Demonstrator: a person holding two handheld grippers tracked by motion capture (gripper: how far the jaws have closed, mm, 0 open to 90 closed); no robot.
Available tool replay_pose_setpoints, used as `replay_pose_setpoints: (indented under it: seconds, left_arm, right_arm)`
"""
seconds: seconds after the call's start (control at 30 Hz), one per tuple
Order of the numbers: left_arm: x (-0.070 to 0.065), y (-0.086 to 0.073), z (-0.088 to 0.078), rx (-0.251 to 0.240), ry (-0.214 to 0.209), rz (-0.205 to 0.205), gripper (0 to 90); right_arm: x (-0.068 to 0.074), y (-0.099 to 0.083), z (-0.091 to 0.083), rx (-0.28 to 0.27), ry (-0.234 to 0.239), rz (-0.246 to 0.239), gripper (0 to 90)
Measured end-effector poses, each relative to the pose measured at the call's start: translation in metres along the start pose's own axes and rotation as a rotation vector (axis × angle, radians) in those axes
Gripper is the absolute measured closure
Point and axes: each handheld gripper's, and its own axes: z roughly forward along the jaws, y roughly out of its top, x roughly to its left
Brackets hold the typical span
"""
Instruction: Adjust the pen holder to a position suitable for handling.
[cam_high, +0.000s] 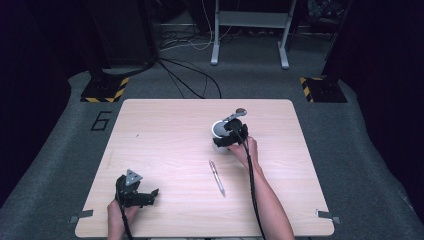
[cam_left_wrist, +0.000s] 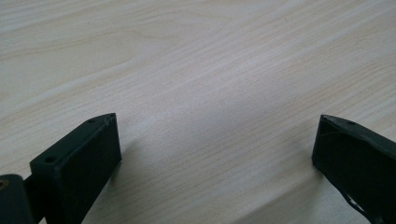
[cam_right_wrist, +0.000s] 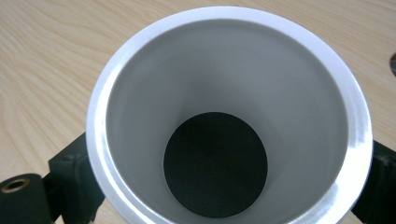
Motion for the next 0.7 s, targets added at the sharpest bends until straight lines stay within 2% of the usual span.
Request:
replay_pose_setpoints:
  seconds: [0.07, 0.17, 0.23, 0.27, 0.3, 0.47, 0.6, 0.67, 0.7]
  left_arm:
    - [0.000, 0.000, 0.000, 0.000, 0.000, 0.000, 1.3]
    - [0.000, 0.000, 0.000, 0.004, -0.003, -0.005, 1.3]
    - [0.000, 0.000, 0.000, 0.003, -0.003, -0.004, 1.3]
    - [0.000, 0.000, 0.000, 0.001, -0.001, -0.003, 1.3]
    - [0.000, 0.000, 0.000, 0.004, -0.003, -0.005, 1.4]
    - [0.000, 0.000, 0.000, 0.002, -0.001, -0.003, 1.3]
    - [0.000, 0.000, 0.000, 0.002, -0.002, -0.003, 1.3]
    - [0.000, 0.000, 0.000, 0.000, 0.000, -0.001, 1.3]
    - [0.000, 0.000, 0.000, 0.005, -0.003, -0.004, 1.3]
  right_arm:
    - [0.005, 0.002, 0.002, 0.002, 0.006, -0.003, 6.0]
    - [0.009, 0.003, 0.004, 0.007, 0.025, -0.042, 5.9]
    - [0.013, 0.004, 0.005, 0.007, 0.030, -0.026, 5.9]
    - [0.013, 0.005, 0.006, 0.000, 0.033, -0.039, 5.9]
    - [0.015, 0.006, 0.006, 0.004, 0.036, -0.032, 5.9]
    - [0.021, 0.007, 0.009, 0.002, 0.060, -0.072, 5.8]
    - [0.026, 0.008, 0.011, 0.007, 0.088, -0.071, 5.6]
    - [0.028, 0.009, 0.013, 0.003, 0.102, -0.095, 5.4]
    - [0.028, 0.009, 0.013, 0.001, 0.101, -0.090, 5.2]
